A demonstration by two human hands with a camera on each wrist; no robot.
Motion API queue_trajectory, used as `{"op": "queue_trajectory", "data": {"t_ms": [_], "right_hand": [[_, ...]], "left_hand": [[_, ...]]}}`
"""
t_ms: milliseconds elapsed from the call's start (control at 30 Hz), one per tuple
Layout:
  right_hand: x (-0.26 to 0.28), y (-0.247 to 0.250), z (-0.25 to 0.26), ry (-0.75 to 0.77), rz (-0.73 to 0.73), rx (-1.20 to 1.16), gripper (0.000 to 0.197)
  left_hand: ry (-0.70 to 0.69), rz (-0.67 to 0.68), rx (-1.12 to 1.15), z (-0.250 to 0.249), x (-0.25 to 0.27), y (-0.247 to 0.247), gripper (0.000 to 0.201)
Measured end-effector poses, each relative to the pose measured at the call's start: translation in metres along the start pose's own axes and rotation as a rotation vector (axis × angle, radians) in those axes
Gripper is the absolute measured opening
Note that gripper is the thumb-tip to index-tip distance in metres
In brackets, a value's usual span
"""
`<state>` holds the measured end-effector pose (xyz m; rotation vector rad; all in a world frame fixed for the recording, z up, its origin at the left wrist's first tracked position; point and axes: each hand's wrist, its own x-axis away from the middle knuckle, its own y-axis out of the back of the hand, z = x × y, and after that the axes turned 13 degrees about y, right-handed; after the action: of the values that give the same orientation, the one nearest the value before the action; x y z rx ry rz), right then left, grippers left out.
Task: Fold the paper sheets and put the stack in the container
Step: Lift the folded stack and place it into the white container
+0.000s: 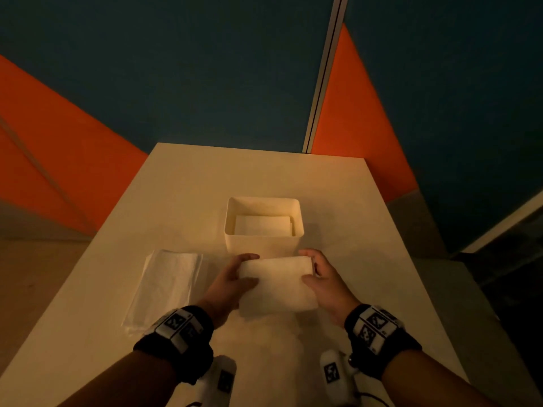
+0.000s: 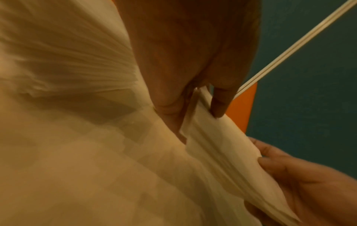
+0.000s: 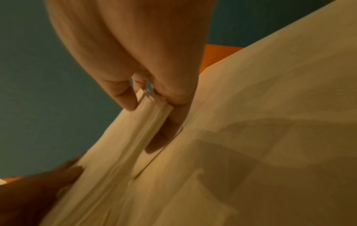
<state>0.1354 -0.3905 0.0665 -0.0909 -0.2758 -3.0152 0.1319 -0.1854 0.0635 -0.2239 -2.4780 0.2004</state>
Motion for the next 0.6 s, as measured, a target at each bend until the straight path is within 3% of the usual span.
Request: {"op": "queue_trajectory", "data": {"t_ms": [200,333,467,600], "right_hand": [[0.002,0.000,-0.002,-0.096,0.067,-0.066,0.057],[0.003,-0.001,-0.001,-0.100,0.069,-0.057,0.058],[0.004,0.000,0.003,-0.114,0.079,0.002,0.050],[0.004,0.001,0.009,-0.125,0.092,0.017,0.053]], "left_hand": [[0.172,0.062,0.082,0.002,-0.001,0.006,0.052],[0.277,0.170,0.068,0.001,0.006,0.007,0.044],[0.288,0.174,0.061,-0.001,0.008,0.006,0.037],[0.237,0.123,0.061,-0.006,0.009,0.006,0.050]]}}
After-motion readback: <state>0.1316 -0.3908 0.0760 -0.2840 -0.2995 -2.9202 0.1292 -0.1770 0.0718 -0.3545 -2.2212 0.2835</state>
